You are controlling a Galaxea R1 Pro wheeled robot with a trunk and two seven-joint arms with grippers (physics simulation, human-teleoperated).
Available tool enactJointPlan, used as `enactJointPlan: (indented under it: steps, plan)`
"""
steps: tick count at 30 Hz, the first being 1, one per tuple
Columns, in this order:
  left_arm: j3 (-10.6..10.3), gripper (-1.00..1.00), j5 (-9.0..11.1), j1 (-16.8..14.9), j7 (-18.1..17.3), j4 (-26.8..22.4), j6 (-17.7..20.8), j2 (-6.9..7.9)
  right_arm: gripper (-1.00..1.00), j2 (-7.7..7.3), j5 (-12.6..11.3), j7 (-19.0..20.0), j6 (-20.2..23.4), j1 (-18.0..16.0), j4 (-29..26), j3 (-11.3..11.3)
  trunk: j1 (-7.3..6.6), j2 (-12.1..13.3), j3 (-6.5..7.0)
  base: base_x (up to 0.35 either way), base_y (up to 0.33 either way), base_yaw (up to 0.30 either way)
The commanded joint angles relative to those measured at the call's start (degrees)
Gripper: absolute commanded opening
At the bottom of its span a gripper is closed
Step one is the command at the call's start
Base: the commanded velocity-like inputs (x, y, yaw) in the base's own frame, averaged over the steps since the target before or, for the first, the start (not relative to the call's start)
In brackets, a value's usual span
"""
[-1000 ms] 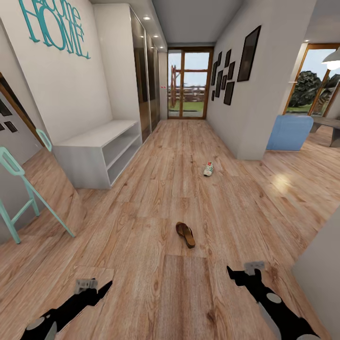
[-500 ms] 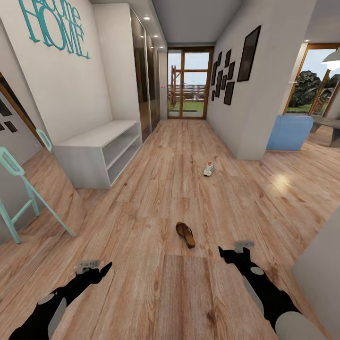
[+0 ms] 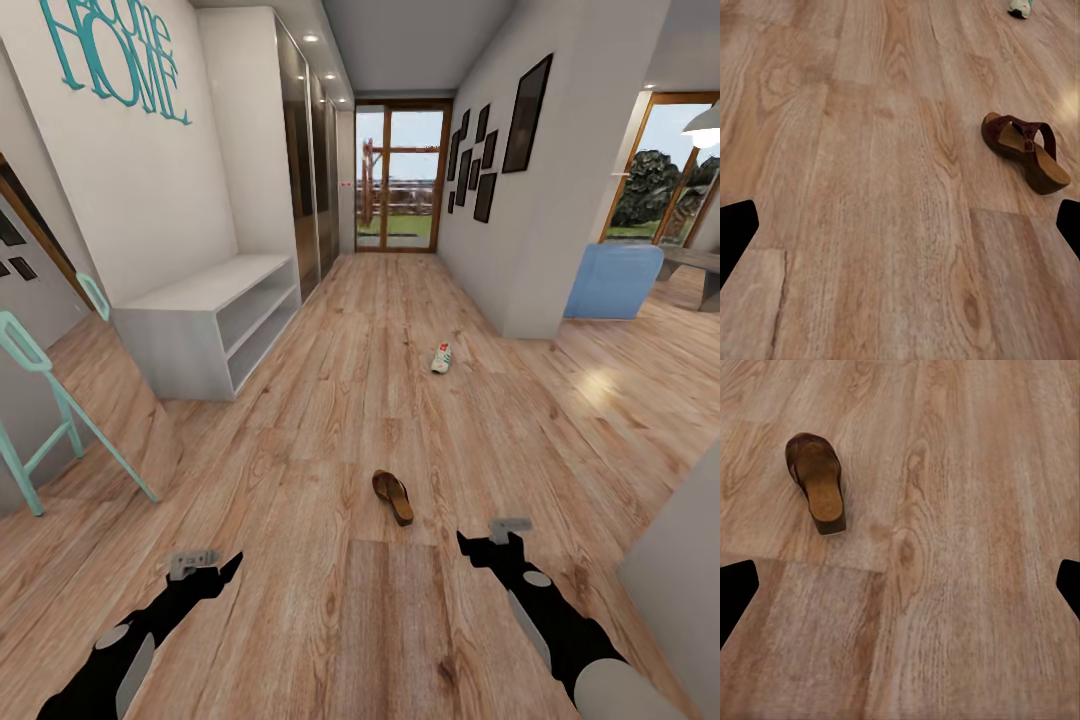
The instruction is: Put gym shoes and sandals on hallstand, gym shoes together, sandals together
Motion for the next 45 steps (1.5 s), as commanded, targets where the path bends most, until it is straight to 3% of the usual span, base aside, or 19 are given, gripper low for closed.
enactJointPlan:
  steps: [1,8,27,45]
  plan:
    - [0.1,1.00,0.3,0.0,-0.5,0.0,-0.2,-0.09,1.00,-0.16,-0.4,0.0,0.0,0.0,0.3,0.2,-0.01,0.0,-0.05,0.167,0.000,0.000]
    - [0.0,1.00,0.3,0.0,-0.7,0.0,-0.4,-0.14,1.00,-0.95,-0.2,0.0,0.1,0.0,0.6,0.1,-0.01,0.0,-0.05,0.274,0.002,0.000]
    - [0.0,1.00,0.3,0.0,-0.7,-0.2,-0.4,-0.22,1.00,-0.95,1.1,0.0,0.1,0.0,0.6,0.2,-0.01,0.0,-0.05,0.331,0.081,0.010]
    - [-0.9,1.00,0.3,0.0,-0.8,-0.2,-0.4,-0.24,1.00,-0.60,1.2,0.0,0.0,0.0,0.7,0.2,-0.01,0.0,-0.05,0.288,0.012,0.238]
